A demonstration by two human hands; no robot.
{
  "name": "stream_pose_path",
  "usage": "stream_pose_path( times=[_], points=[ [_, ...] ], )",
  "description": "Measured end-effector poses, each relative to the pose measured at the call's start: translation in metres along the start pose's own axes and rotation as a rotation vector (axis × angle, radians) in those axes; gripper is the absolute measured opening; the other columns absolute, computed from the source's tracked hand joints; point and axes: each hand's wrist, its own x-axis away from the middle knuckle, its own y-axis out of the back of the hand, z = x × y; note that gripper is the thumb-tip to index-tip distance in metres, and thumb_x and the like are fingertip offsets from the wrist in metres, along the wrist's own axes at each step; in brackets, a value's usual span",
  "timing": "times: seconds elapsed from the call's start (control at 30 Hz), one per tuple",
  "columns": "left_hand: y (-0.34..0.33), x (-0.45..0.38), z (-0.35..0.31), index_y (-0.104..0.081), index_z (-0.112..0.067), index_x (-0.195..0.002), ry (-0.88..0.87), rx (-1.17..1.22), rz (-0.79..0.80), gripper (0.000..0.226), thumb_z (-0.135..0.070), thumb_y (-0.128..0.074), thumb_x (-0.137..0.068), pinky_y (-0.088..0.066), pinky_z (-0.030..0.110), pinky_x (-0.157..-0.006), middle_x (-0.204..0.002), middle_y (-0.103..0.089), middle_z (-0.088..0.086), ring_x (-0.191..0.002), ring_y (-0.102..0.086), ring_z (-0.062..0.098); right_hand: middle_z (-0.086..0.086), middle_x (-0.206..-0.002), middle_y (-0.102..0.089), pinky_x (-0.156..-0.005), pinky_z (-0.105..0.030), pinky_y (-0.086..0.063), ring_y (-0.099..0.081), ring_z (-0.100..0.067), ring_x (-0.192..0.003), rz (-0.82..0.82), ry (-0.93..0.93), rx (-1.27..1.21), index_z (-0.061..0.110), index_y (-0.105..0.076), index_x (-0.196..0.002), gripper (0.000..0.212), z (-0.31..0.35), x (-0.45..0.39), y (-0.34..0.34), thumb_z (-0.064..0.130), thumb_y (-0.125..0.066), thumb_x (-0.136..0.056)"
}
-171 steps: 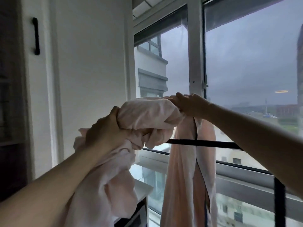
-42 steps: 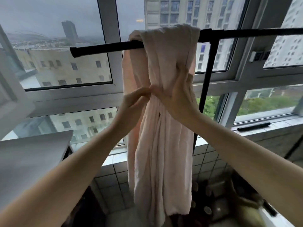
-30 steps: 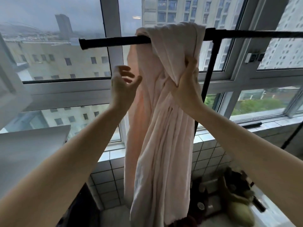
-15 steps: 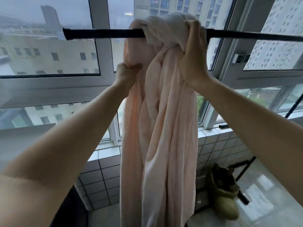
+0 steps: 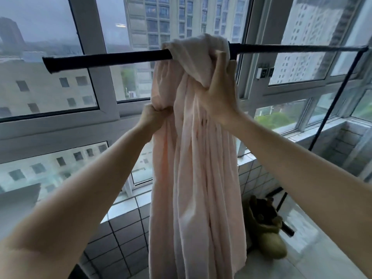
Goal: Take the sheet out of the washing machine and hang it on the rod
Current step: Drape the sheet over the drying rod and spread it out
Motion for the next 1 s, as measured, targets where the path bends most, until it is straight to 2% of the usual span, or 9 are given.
stream_pose_path(
  times=[0.1, 0.23, 0.3, 0.4, 0.5, 0.6, 0.87, 0.93, 1.0],
  points=[
    [0.009, -0.001, -0.007, -0.066, -0.019, -0.086, -0.051, 0.029, 0.051, 0.009, -0.017, -0.073, -0.08, -0.053, 0.022, -0.065, -0.079, -0.067, -0.004, -0.073, -0.064, 0.01, -0.01, -0.117, -0.04, -0.078, -0.042, -0.053, -0.05, -0.019, -0.094, -0.007, -0.021, -0.039, 0.013, -0.036, -0.128, 0.064, 0.006, 0.008, 0.001, 0.042, -0.065, -0.079],
    [0.021, -0.006, -0.026, -0.05, -0.028, -0.114, -0.232, 0.153, 0.015, 0.055, -0.027, -0.083, -0.07, -0.057, 0.02, -0.069, -0.102, -0.064, -0.005, -0.088, -0.064, 0.007, -0.011, -0.123, -0.034, -0.084, -0.046, -0.05, -0.05, -0.028, -0.103, 0.069, -0.077, -0.007, 0.013, -0.025, -0.138, 0.08, 0.003, 0.027, 0.002, 0.041, -0.067, -0.077],
    [0.023, -0.008, -0.033, -0.045, -0.031, -0.12, -0.278, 0.162, 0.061, 0.061, -0.026, -0.082, -0.072, -0.056, 0.019, -0.072, -0.106, -0.061, -0.006, -0.092, -0.063, 0.005, -0.009, -0.128, -0.032, -0.086, -0.046, -0.049, -0.049, -0.03, -0.108, 0.112, -0.11, -0.012, 0.017, -0.017, -0.143, 0.088, -0.001, 0.038, 0.0, 0.04, -0.069, -0.076],
    [0.017, -0.012, -0.035, -0.052, -0.025, -0.118, -0.189, 0.17, 0.152, 0.047, -0.021, -0.076, -0.079, -0.057, 0.023, -0.07, -0.099, -0.067, -0.002, -0.086, -0.068, 0.008, -0.011, -0.131, -0.032, -0.088, -0.039, -0.046, -0.048, -0.031, -0.112, 0.12, -0.131, -0.04, 0.017, -0.012, -0.147, 0.093, -0.003, 0.045, -0.003, 0.036, -0.07, -0.076],
    [0.008, -0.009, -0.031, -0.068, -0.017, -0.093, -0.079, 0.09, 0.173, 0.011, -0.012, -0.067, -0.083, -0.057, 0.022, -0.063, -0.08, -0.07, -0.003, -0.075, -0.069, 0.01, -0.014, -0.126, -0.04, -0.085, -0.037, -0.047, -0.053, -0.034, -0.107, 0.166, -0.124, -0.004, 0.02, -0.011, -0.147, 0.085, -0.002, 0.046, -0.006, 0.033, -0.065, -0.083],
    [0.005, -0.008, -0.024, -0.069, -0.016, -0.074, -0.053, 0.067, 0.168, 0.011, -0.007, -0.068, -0.081, -0.058, 0.025, -0.065, -0.067, -0.069, -0.004, -0.066, -0.066, 0.01, -0.019, -0.126, -0.05, -0.091, -0.043, -0.048, -0.054, -0.037, -0.11, 0.128, -0.07, -0.041, 0.011, -0.02, -0.147, 0.07, -0.005, 0.04, -0.006, 0.018, -0.059, -0.089],
    [0.006, -0.03, -0.054, -0.068, -0.013, -0.08, -0.139, 0.145, -0.013, 0.006, -0.01, -0.074, -0.079, -0.057, 0.029, -0.067, -0.077, -0.067, 0.003, -0.071, -0.065, 0.015, -0.016, -0.123, -0.052, -0.088, -0.008, -0.038, -0.047, -0.009, -0.107, -0.089, -0.008, -0.126, 0.003, -0.026, -0.147, 0.061, -0.003, -0.017, 0.014, 0.007, -0.054, -0.093],
    [0.001, -0.034, -0.059, -0.068, -0.013, -0.084, -0.134, 0.114, -0.014, 0.008, -0.015, -0.074, -0.08, -0.057, 0.031, -0.072, -0.081, -0.069, 0.004, -0.079, -0.066, 0.018, -0.019, -0.121, -0.051, -0.084, -0.011, -0.036, -0.051, -0.017, -0.105, -0.095, -0.007, -0.089, 0.0, -0.034, -0.141, 0.055, -0.003, -0.03, 0.02, 0.013, -0.056, -0.093],
    [-0.006, -0.033, -0.057, -0.066, -0.017, -0.075, -0.141, 0.06, 0.009, 0.01, -0.016, -0.074, -0.08, -0.055, 0.025, -0.064, -0.075, -0.066, 0.001, -0.073, -0.063, 0.014, -0.018, -0.118, -0.048, -0.084, -0.024, -0.044, -0.052, -0.023, -0.1, -0.019, -0.039, -0.026, 0.003, -0.039, -0.135, 0.056, -0.006, -0.029, 0.023, 0.025, -0.062, -0.089]
  ],
)
